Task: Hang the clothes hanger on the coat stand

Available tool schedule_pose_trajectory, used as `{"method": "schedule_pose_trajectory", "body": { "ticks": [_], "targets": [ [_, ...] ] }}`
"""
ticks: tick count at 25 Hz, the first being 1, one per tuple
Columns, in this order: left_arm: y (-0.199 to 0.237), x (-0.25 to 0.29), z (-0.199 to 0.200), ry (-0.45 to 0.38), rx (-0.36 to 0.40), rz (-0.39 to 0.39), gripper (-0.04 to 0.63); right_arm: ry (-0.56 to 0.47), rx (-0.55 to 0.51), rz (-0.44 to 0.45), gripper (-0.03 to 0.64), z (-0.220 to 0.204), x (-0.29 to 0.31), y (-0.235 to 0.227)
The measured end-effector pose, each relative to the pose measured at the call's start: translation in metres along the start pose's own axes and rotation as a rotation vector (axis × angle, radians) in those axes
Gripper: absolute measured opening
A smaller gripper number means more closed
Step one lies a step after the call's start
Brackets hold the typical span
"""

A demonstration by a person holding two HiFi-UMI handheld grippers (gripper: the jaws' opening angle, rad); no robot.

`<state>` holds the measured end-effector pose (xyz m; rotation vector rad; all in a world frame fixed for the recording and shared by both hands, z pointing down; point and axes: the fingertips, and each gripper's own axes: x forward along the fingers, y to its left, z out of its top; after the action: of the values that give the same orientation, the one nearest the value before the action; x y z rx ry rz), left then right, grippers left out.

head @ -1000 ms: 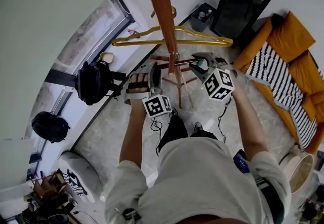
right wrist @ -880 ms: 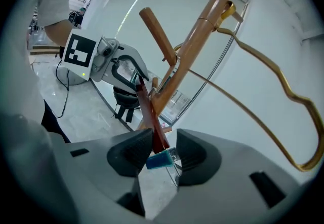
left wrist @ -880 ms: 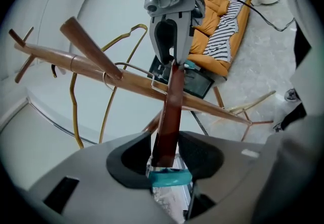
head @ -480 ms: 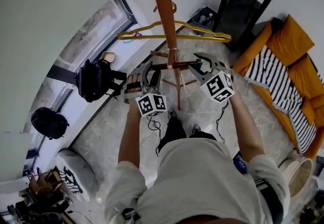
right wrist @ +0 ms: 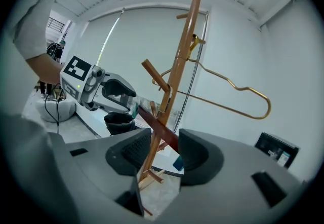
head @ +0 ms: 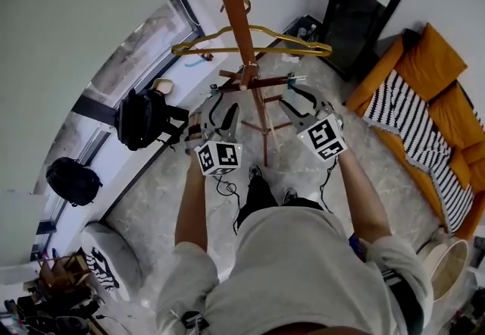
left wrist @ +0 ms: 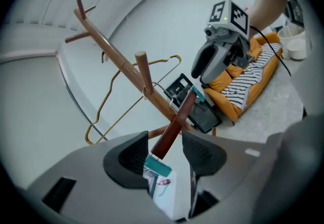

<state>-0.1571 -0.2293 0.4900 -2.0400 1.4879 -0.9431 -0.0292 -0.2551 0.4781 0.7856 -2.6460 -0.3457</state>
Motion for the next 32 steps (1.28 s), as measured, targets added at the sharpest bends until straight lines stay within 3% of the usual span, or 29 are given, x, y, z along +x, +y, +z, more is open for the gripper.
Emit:
{"method": "schedule_pose_trajectory", "body": {
  "ticks": [5,12,20,25,30,32],
  "targets": [
    [-0.006,-0.018,0.025,-0.072,-0.182,0.048,0.213,-0.077,0.070,-0.066,0.166,0.008,-0.025,0.000],
    [-0.022,-0.041,0.039,-0.086,-0.418,0.095,0.210,-0.144,0.132,-0.129,0.150,0.012,-0.058,-0.002],
    [-0.028,-0.072,0.054,-0.122,-0.633,0.131,0.189,-0.189,0.228,-0.185,0.059,0.018,-0.083,0.006],
    [-0.027,-0.084,0.064,-0.143,-0.706,0.173,0.143,-0.199,0.235,-0.211,0.039,0.024,-0.094,0.013],
    [-0.032,-0.104,0.056,-0.135,-0.808,0.214,0.020,-0.200,0.247,-0.242,0.013,0.029,-0.101,0.022],
    [-0.035,-0.112,0.050,-0.120,-0.823,0.213,0.011,-0.200,0.258,-0.249,0.005,0.031,-0.103,0.030]
  ]
}}
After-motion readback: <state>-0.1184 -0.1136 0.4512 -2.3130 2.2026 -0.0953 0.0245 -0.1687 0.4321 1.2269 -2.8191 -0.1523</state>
